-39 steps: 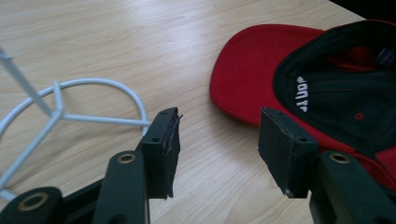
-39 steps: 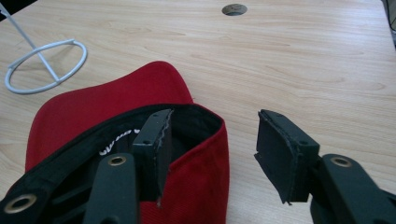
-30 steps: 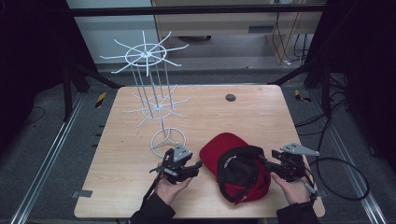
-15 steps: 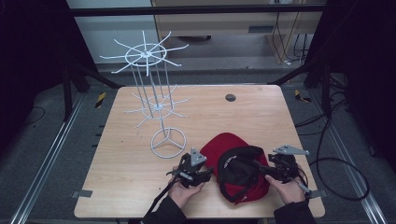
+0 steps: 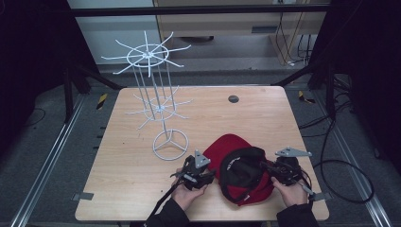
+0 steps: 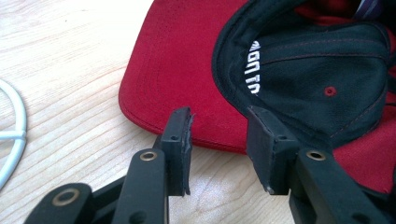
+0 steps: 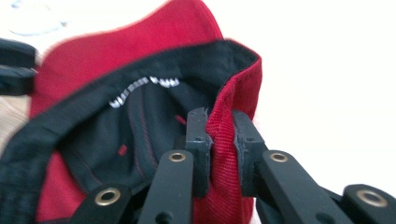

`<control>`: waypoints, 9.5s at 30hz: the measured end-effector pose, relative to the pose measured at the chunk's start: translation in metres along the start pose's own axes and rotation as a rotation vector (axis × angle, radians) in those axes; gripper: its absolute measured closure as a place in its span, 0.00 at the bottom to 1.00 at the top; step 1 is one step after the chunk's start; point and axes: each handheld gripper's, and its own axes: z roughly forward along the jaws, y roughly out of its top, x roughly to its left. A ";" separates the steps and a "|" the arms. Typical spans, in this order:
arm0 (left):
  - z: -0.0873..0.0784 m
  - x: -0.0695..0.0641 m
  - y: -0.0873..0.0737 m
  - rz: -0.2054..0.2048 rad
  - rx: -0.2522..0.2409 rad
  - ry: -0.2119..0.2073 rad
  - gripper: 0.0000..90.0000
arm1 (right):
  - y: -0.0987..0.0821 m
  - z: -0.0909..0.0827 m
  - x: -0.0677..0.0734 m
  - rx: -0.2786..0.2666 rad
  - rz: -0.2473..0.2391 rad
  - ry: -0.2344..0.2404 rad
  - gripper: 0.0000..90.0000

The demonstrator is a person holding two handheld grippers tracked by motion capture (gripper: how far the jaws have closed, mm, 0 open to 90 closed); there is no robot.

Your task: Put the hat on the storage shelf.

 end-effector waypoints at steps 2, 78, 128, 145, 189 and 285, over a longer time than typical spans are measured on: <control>0.000 0.001 -0.001 0.002 0.002 -0.004 0.68 | 0.002 -0.004 0.002 -0.048 -0.022 0.012 0.90; -0.014 0.010 0.049 0.067 -0.107 -0.219 0.46 | 0.066 -0.042 0.066 -0.310 -0.339 0.140 0.91; -0.052 -0.022 0.081 0.042 -0.249 -0.326 0.98 | 0.009 -0.039 0.022 -0.298 -0.165 0.096 0.40; -0.065 -0.003 0.104 0.013 -0.311 -0.247 0.98 | -0.008 -0.015 0.038 -0.265 -0.181 0.228 0.36; -0.079 0.035 0.055 -0.025 -0.262 -0.160 0.98 | 0.072 -0.059 0.073 -0.249 -0.354 0.111 0.92; -0.098 0.107 -0.040 -0.038 -0.041 0.047 0.56 | 0.038 -0.004 0.054 -0.197 -0.206 0.097 0.79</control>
